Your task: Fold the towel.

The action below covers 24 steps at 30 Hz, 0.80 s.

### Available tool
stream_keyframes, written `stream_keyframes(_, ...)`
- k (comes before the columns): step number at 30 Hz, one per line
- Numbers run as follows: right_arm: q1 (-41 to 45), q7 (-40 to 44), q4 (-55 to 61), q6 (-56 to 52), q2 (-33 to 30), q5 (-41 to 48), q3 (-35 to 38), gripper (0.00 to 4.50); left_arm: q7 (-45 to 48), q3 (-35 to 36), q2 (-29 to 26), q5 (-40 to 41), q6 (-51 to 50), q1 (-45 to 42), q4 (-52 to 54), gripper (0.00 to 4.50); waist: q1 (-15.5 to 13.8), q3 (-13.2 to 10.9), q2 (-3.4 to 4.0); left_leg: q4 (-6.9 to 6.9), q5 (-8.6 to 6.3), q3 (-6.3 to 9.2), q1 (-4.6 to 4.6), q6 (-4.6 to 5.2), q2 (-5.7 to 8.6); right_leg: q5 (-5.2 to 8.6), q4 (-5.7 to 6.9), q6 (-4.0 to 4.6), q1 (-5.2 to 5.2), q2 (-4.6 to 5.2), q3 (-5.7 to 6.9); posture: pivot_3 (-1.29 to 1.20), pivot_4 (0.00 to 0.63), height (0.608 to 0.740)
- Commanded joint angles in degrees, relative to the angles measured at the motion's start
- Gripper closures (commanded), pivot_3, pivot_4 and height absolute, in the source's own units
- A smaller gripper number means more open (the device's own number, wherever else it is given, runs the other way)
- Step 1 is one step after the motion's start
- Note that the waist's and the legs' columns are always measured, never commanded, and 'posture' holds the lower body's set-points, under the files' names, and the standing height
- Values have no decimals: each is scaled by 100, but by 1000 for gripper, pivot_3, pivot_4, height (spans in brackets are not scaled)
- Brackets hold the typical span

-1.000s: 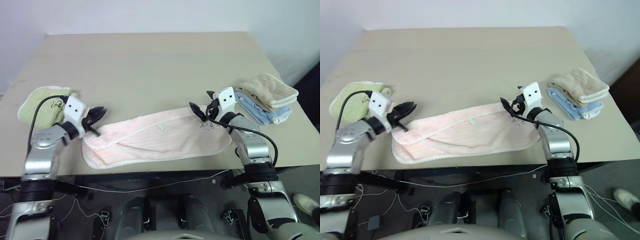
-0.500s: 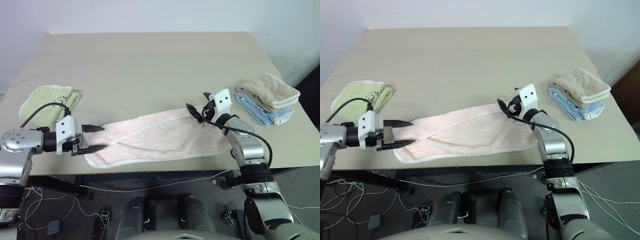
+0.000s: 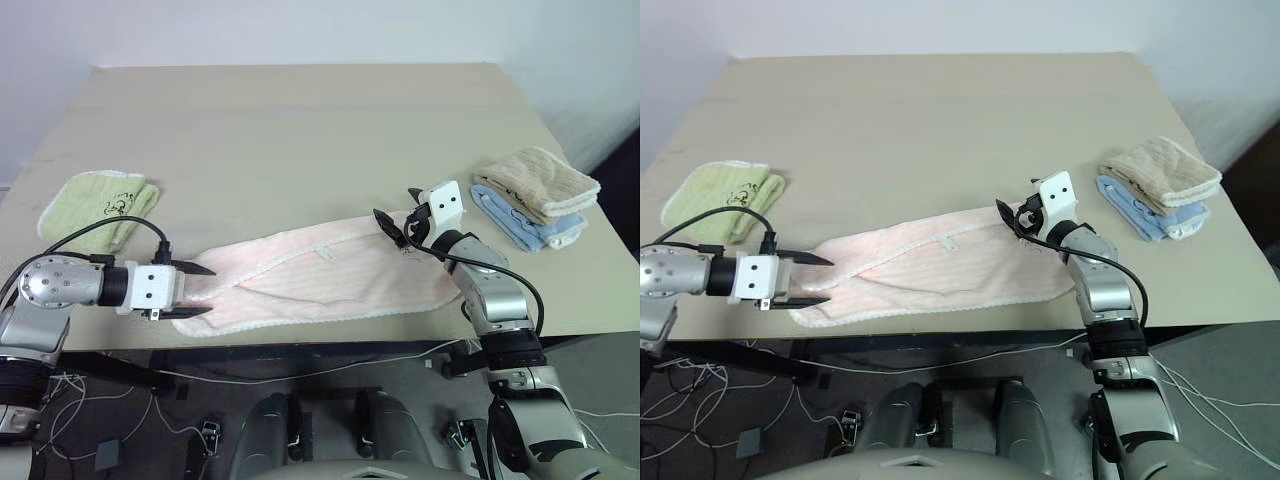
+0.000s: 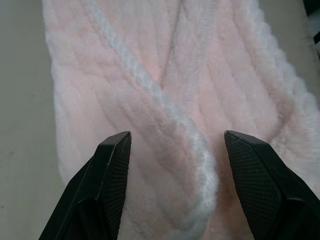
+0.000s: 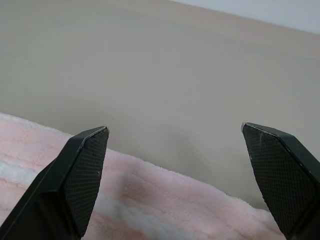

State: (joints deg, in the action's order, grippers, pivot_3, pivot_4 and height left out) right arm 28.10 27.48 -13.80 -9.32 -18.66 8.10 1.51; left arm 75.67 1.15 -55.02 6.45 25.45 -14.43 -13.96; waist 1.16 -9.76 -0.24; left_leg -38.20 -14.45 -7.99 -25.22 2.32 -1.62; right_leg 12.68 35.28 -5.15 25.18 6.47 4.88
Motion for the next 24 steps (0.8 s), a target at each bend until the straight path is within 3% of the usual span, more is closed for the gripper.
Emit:
stream_keyframes(1, 34, -1, 98, 76, 30, 23, 23, 0, -123, 204, -247, 19, 129, -85, -94, 1402, 1, 0, 0, 0, 0, 0, 0, 0, 0, 0, 0, 0, 0, 0, 0, 0, 150, 740)
stream_keyframes(5, 97, 13, 18, 99, 45, 15, 9, 0, -311, 202, -383, -82, 261, -92, -301, 1402, -11, 0, 0, 0, 0, 0, 0, 0, 1, 0, 0, 0, 0, 0, 0, 0, 150, 740)
stream_keyframes(8, 138, 18, -41, 124, 62, 8, -7, 0, -449, 174, -452, -177, 365, -81, -417, 1970, -8, 0, 0, 0, 0, 0, 0, 1, 1, 0, 0, -1, 0, 0, 0, 0, 150, 740)
stream_keyframes(15, 165, 28, -95, 156, 66, 8, -24, 0, -416, 180, -421, 97, 296, 16, -323, 4377, -7, 0, 1, 0, 0, -2, 0, 0, 0, 0, 1, -1, 0, 0, 0, 0, 150, 740)
stream_keyframes(24, 238, 151, 11, 223, -207, -89, -1, 0, -338, 454, -203, 1124, -616, 232, 7, 4470, -9, -1, 1, -1, 0, -2, 0, 1, 0, 0, 1, -1, 0, 0, 0, 0, 150, 740)
